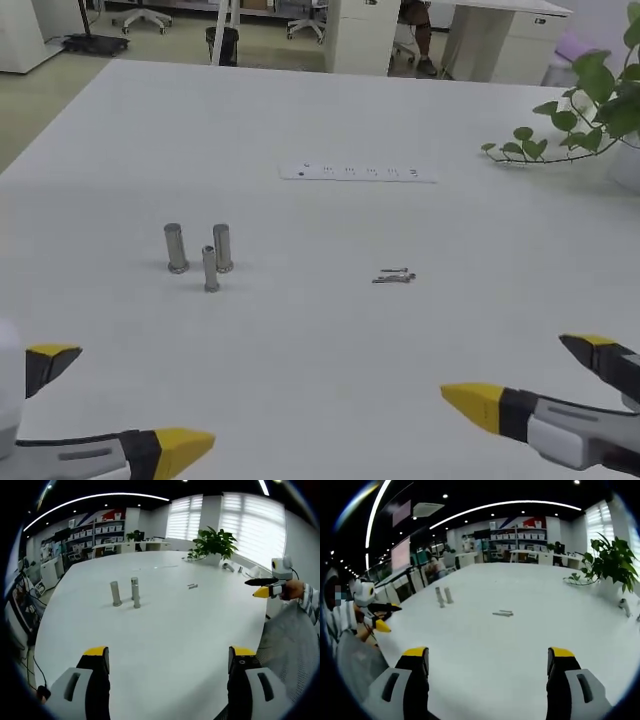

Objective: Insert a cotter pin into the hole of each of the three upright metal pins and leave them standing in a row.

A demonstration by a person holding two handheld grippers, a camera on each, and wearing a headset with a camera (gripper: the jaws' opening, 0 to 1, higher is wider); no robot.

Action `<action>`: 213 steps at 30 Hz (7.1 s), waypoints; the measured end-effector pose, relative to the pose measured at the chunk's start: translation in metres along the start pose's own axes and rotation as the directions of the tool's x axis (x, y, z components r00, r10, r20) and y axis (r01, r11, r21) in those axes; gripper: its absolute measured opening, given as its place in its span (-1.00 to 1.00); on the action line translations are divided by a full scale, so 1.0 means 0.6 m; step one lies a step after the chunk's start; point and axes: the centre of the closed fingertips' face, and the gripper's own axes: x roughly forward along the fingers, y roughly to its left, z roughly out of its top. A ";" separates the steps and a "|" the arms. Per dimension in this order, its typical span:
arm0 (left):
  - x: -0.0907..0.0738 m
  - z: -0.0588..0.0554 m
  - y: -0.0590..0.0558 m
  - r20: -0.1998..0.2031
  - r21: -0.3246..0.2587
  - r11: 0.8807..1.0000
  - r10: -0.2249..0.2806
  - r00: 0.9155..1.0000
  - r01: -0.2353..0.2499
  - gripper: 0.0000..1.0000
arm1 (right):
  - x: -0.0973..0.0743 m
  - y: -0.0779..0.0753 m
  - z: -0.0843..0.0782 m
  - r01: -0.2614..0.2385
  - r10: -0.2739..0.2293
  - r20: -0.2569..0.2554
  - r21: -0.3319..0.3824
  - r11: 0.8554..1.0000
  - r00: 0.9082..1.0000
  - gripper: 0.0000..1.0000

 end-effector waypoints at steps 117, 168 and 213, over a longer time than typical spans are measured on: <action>0.185 0.154 0.056 0.091 0.048 0.999 -0.011 0.996 0.007 -0.86 | 0.010 0.018 -0.037 -0.057 0.061 -0.088 0.046 0.997 0.994 0.90; 0.192 0.056 -0.026 0.048 0.054 0.997 -0.056 0.997 0.053 -0.53 | 0.010 0.042 -0.039 -0.113 0.115 -0.103 0.026 0.993 0.988 0.87; 0.063 0.025 -0.036 -0.054 0.092 0.984 -0.147 0.988 0.152 0.99 | 0.048 -0.024 0.011 -0.129 0.103 -0.219 -0.110 0.985 0.970 0.76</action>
